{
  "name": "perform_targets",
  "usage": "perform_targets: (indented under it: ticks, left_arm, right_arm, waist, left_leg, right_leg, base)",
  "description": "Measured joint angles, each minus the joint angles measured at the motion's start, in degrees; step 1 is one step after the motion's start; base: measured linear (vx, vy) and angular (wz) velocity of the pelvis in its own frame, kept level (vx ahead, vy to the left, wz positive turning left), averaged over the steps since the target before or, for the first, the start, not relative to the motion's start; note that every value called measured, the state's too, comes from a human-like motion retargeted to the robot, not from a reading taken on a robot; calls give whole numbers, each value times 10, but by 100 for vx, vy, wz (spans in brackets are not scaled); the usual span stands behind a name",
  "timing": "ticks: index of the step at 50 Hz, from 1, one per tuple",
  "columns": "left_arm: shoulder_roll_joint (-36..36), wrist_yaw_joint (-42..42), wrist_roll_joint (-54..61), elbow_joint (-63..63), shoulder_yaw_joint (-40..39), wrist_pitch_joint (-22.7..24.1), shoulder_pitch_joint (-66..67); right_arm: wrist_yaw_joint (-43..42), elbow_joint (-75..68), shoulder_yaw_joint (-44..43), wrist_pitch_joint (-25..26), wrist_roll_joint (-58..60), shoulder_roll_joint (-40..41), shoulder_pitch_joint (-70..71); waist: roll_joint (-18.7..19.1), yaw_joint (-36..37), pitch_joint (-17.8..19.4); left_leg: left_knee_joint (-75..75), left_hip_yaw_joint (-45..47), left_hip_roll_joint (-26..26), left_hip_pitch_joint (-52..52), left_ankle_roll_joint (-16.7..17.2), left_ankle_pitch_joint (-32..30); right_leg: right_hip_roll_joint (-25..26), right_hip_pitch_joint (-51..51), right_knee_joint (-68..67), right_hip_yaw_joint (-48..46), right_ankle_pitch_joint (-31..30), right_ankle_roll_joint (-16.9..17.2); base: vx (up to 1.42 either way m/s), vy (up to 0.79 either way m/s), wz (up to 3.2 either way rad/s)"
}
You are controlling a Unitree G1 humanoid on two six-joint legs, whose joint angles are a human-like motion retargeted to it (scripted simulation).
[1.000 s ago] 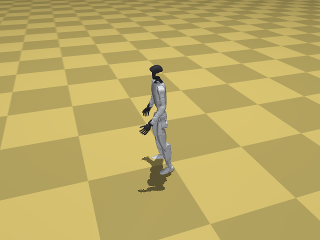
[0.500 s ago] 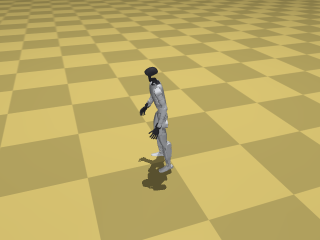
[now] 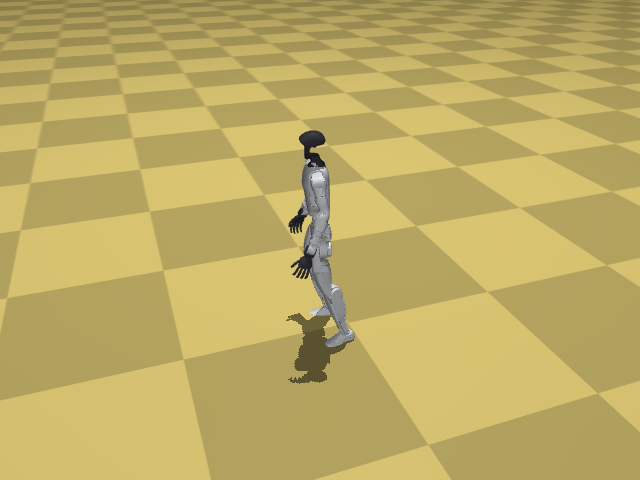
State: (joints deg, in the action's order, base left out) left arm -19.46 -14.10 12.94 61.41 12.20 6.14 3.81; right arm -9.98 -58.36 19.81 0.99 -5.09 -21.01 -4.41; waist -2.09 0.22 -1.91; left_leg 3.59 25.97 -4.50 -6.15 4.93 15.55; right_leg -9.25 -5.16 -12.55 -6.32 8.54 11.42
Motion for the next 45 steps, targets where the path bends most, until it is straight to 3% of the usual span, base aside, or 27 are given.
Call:
perform_targets:
  ticks: [9,21,32,45]
  left_arm:
    - [22,7,3,-40,40,-2,-54]
    - [24,31,-9,-96,64,8,-120]
    - [27,48,-32,-70,66,3,-128]
    - [29,67,-61,4,32,-13,-89]
  right_arm:
    - [-14,26,8,-3,-10,-19,36]
    - [-6,13,11,-2,-8,-24,28]
    - [-9,-35,-13,6,-31,-31,31]
    - [-4,-41,-35,9,-34,-31,19]
  waist:
    - [19,-36,-9]
    - [8,-47,-34]
    - [23,-66,-37]
    - [24,-77,-32]
  left_leg:
    - [41,22,-21,-15,-11,-53]
    - [68,32,-32,-20,-14,-174]
    - [75,43,-74,-21,14,-282]
    - [68,-9,-99,-35,55,-378]
  right_leg:
    - [12,7,-28,30,-41,-7]
    - [21,37,12,85,-123,33]
    - [69,58,51,131,-186,36]
    - [109,75,62,172,-251,36]
  base:
    - [12,-13,-26]
    - [10,-15,-28]
    - [7,-21,-29]
    - [7,-15,-30]
